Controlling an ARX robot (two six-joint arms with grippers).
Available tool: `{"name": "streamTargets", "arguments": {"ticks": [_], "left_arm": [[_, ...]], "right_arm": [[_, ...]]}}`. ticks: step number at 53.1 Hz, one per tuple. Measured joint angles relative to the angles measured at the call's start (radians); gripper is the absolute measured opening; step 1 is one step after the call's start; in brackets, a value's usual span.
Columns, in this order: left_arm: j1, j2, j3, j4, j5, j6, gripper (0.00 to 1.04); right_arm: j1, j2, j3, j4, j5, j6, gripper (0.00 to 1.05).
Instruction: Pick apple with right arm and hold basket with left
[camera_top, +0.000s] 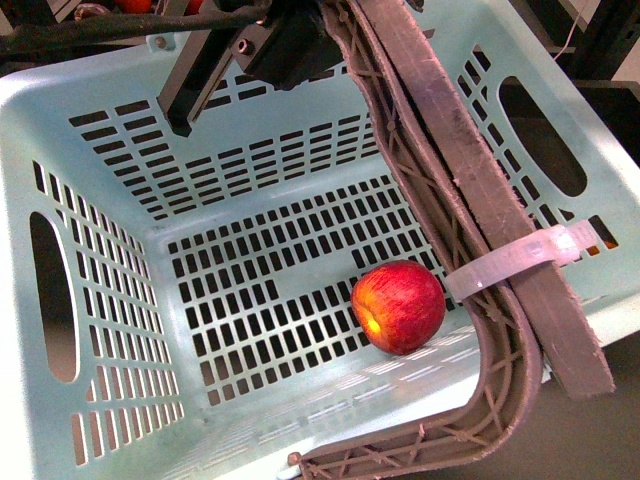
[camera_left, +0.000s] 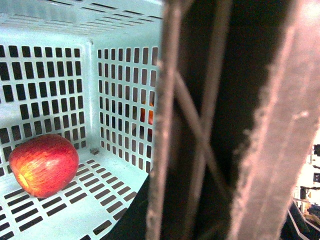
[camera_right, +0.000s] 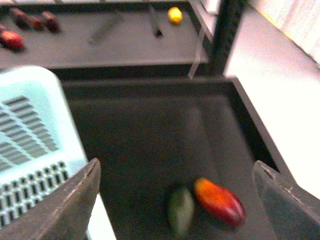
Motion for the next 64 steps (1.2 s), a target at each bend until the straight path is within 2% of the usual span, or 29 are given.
{"name": "streamTargets", "arguments": {"ticks": [1, 3, 6, 24, 27, 31, 46, 50, 64], "left_arm": [[-0.001, 0.0, 0.0, 0.0, 0.002, 0.0, 0.14], [-0.002, 0.0, 0.0, 0.0, 0.004, 0.0, 0.14], [-0.002, 0.0, 0.0, 0.0, 0.006, -0.002, 0.14], [-0.001, 0.0, 0.0, 0.0, -0.003, 0.001, 0.14], [-0.001, 0.0, 0.0, 0.0, -0.003, 0.001, 0.14], [-0.001, 0.0, 0.0, 0.0, 0.0, 0.002, 0.14], [-0.001, 0.0, 0.0, 0.0, 0.002, 0.0, 0.14], [-0.001, 0.0, 0.0, 0.0, 0.002, -0.001, 0.14], [-0.001, 0.0, 0.0, 0.0, 0.0, 0.0, 0.14]], "right_arm": [[-0.01, -0.003, -0.037, 0.092, -0.056, -0.006, 0.8], [-0.021, -0.016, -0.079, 0.179, -0.099, -0.013, 0.73], [-0.032, -0.043, -0.108, 0.219, -0.122, -0.02, 0.65], [-0.083, -0.194, -0.198, 0.172, -0.171, -0.031, 0.21], [-0.123, -0.226, -0.212, 0.153, -0.232, -0.032, 0.12], [-0.154, -0.265, -0.225, 0.132, -0.244, -0.033, 0.02], [-0.167, -0.385, -0.261, 0.048, -0.25, -0.034, 0.02], [-0.167, -0.393, -0.29, 0.085, -0.25, -0.034, 0.02], [-0.168, -0.547, -0.293, -0.059, -0.252, -0.035, 0.02]]}}
